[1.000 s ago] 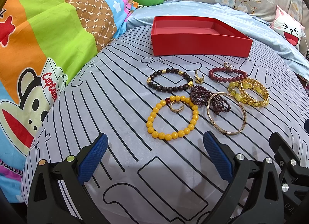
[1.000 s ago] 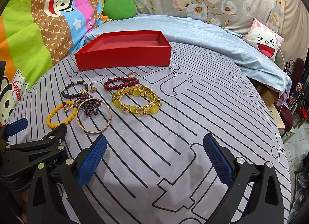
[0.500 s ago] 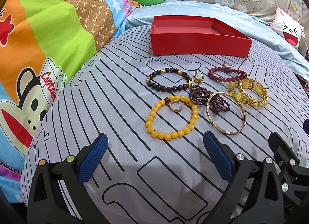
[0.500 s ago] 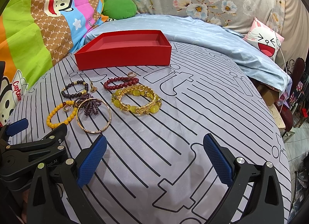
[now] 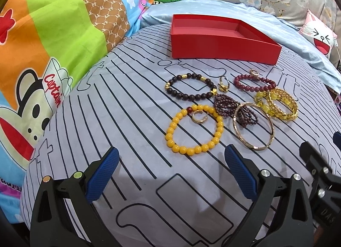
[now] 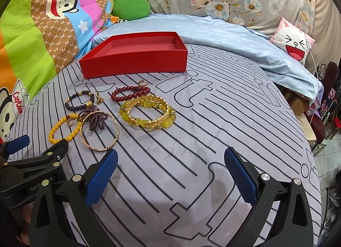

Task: Organize jewelry
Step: 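Grasp the gold bangle with the right tool while the left tool grasps the thin gold bangle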

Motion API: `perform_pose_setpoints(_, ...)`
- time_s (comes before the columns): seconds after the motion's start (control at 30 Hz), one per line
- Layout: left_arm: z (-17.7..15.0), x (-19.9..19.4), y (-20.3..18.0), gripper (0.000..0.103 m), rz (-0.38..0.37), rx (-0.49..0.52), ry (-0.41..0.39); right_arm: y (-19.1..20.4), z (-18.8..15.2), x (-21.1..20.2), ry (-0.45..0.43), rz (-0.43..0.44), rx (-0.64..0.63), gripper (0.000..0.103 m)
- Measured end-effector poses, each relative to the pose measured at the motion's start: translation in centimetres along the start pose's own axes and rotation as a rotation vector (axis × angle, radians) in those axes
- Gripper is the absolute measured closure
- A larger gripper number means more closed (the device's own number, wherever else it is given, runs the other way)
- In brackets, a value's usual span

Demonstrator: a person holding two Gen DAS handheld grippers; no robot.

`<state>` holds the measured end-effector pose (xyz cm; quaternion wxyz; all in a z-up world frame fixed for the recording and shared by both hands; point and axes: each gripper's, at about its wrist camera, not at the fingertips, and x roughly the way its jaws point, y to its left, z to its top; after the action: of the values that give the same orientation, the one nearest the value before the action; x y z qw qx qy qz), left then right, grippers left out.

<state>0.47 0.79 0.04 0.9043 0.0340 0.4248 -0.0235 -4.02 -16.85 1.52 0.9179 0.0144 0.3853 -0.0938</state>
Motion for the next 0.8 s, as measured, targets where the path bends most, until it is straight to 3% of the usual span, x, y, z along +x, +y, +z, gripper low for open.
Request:
perform_pose_setpoints(0.5,1.8,0.7,0.5,0.008,-0.032,0.0,0.007,0.9,4.3,3.6,0.027,0.071,-0.002,0.008)
perform_pose_setpoints(0.8,3.0,1.8,1.4,0.008,-0.036,-0.021,0.023,1.9,5.5,6.1,0.071,0.084,-0.021,0.024)
